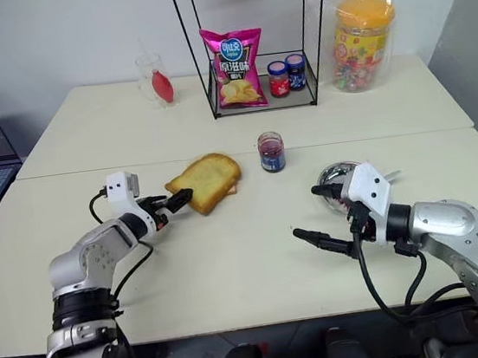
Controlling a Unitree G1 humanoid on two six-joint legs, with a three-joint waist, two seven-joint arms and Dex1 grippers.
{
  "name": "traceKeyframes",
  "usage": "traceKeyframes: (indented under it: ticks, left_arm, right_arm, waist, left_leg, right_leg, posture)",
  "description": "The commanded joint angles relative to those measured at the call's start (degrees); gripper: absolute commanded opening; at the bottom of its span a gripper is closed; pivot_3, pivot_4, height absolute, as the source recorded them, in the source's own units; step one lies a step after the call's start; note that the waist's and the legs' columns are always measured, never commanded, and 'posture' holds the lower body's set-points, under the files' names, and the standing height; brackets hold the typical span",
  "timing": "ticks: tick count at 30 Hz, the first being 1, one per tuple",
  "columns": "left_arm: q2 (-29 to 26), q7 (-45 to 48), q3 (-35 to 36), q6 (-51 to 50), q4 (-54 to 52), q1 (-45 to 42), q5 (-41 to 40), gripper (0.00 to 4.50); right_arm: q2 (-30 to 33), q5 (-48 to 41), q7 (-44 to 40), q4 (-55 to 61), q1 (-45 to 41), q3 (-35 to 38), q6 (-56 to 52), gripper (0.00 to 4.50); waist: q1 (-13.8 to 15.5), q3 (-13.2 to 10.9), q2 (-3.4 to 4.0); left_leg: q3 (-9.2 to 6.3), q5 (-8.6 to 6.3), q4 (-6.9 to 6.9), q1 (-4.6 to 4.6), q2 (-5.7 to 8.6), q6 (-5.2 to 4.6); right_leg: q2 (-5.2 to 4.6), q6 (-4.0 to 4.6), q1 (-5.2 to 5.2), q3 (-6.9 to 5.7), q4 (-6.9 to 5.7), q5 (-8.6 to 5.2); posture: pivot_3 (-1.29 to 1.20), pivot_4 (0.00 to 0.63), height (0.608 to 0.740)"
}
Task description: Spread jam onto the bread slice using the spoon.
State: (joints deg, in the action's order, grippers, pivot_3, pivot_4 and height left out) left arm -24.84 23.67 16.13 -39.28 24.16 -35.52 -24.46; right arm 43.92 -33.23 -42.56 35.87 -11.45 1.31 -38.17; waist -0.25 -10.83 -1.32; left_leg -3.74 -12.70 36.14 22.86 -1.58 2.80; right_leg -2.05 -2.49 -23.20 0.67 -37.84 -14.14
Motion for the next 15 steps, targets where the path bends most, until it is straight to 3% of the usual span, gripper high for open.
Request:
traceKeyframes:
  ticks: [1, 4, 15]
  left_arm:
    - [0.4, -1.1, 1.5, 3.5, 5.9, -4.2, 0.5, 4.50]
    - [0.7, -0.8, 1.1, 4.8, 8.4, -5.8, 0.7, 4.50]
    - [0.9, -1.4, 0.1, 6.0, 9.7, -6.4, 1.8, 2.49]
  right_arm:
    - [0.7, 0.0, -0.2, 1.6, 0.6, 1.2, 0.5, 4.47]
    - [0.9, 0.3, -0.3, 1.7, 1.0, 1.5, 0.5, 4.47]
    - [1.5, 0.6, -0.2, 2.0, 2.0, 1.9, 0.9, 4.50]
  waist:
    - [0.0, 0.0, 0.00]
    - [-0.1, 0.0, 0.00]
    - [-0.1, 0.0, 0.00]
  left_leg:
    - [0.00, 0.00, 0.00, -0.01, 0.00, 0.00]
    - [0.01, 0.00, 0.01, -0.03, 0.00, 0.00]
    - [0.04, 0.00, 0.02, -0.06, 0.00, 0.00]
  right_leg:
    - [0.00, 0.00, 0.00, 0.00, -0.01, 0.00]
    - [0.00, -0.03, 0.01, 0.02, -0.04, 0.02]
    - [0.00, -0.06, 0.01, 0.06, -0.06, 0.04]
  posture:
    - [0.00, 0.150, 0.740]
    - [0.00, 0.150, 0.740]
    - [0.00, 0.150, 0.740]
